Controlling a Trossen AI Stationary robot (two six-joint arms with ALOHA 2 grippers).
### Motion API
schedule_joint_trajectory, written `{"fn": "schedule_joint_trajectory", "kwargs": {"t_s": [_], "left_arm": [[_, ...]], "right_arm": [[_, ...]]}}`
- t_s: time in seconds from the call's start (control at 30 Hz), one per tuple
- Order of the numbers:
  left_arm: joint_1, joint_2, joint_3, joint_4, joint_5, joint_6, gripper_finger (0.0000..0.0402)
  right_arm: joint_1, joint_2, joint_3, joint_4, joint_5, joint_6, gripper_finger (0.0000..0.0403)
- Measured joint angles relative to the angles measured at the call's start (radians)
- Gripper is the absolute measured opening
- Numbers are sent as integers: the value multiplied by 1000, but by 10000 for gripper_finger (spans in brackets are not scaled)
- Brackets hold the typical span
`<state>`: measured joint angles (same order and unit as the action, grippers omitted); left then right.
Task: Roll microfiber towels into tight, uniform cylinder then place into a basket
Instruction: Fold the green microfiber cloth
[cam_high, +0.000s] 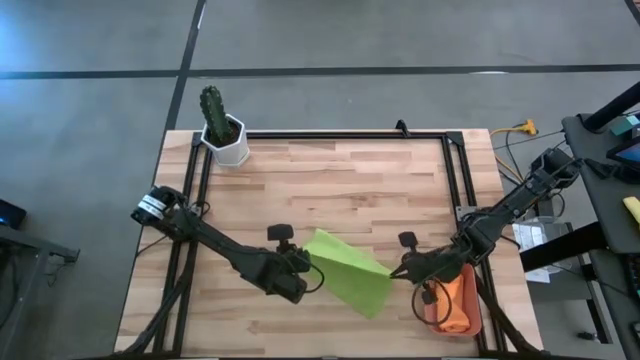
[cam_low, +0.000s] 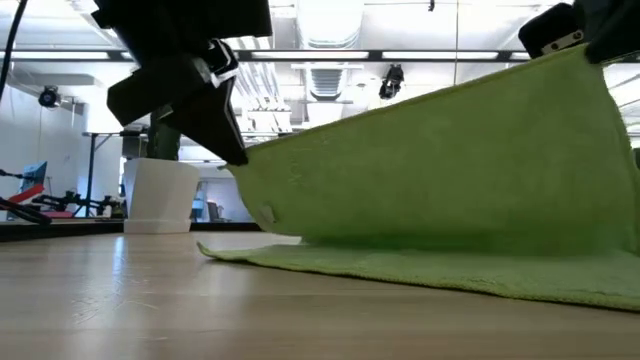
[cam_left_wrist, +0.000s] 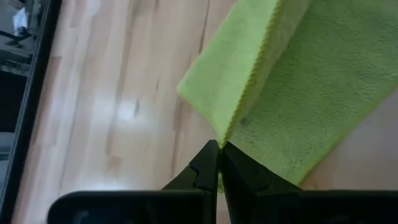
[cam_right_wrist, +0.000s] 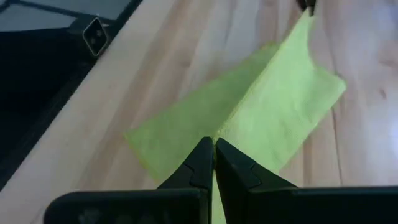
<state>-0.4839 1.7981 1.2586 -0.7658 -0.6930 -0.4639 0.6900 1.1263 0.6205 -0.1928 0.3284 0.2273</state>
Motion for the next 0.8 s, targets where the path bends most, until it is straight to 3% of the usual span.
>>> {"fn": "schedule_joint_trajectory", "kwargs": {"t_s": [0.2,0.6,0.8], "left_arm": [[0,0,4,1,-23,-1,0],[5,0,1,-5,-20,-1,0],[6,0,-1,-2,-13,-1,0]], "right_arm": [[1,69,0,124,-229,-58,9],[3,302,1,256,-258,-71,9],[3,337,1,254,-257,-67,9]]}}
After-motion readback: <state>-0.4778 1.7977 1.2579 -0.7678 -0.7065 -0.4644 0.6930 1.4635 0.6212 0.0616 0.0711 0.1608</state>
